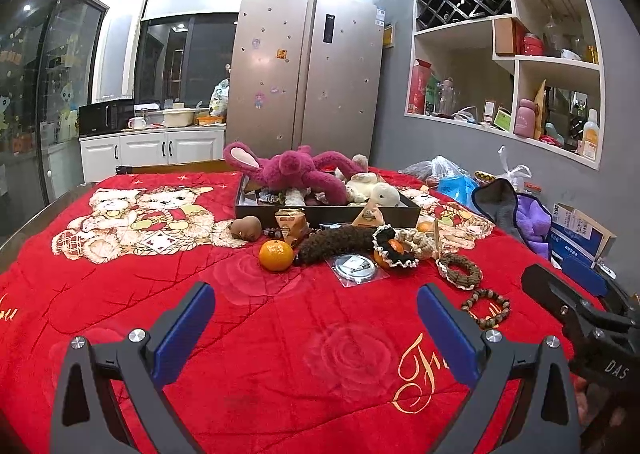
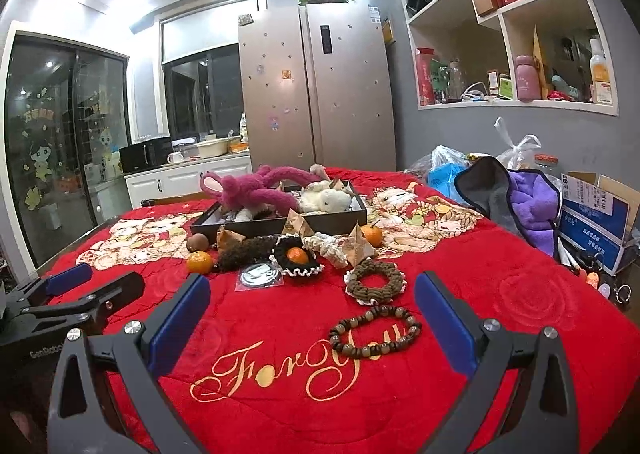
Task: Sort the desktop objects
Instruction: 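Move the left tool toward the orange while the right tool approaches the white scrunchie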
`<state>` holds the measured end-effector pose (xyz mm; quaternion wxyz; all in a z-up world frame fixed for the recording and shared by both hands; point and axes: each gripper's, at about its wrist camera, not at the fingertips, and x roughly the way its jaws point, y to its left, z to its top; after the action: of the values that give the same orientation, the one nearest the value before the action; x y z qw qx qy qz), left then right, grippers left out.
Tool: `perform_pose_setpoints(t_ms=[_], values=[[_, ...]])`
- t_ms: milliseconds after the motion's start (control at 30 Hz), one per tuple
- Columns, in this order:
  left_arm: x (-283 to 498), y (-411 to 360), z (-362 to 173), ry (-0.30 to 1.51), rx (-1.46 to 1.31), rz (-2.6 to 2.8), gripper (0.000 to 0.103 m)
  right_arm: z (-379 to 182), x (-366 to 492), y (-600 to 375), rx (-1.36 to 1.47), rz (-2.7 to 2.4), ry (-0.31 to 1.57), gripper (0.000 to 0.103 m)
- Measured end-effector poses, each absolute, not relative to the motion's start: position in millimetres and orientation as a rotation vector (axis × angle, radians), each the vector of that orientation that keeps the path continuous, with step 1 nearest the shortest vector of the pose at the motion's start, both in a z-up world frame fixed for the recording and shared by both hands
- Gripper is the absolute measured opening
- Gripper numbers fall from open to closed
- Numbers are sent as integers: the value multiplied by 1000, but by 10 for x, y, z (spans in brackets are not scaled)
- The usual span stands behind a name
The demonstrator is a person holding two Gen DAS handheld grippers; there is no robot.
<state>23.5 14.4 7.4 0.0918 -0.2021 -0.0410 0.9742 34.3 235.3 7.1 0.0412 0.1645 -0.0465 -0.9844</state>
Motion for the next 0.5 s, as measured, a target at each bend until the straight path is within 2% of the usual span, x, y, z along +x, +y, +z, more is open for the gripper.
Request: perform_pose_setpoints(t_ms=[267, 500], values=[[-19, 46, 93, -183, -697, 2902, 103, 200, 105, 2469, 466, -2850, -370, 103], [-390, 181, 267, -31, -643, 2912, 103, 567, -513, 2392, 539, -2867, -241, 103]])
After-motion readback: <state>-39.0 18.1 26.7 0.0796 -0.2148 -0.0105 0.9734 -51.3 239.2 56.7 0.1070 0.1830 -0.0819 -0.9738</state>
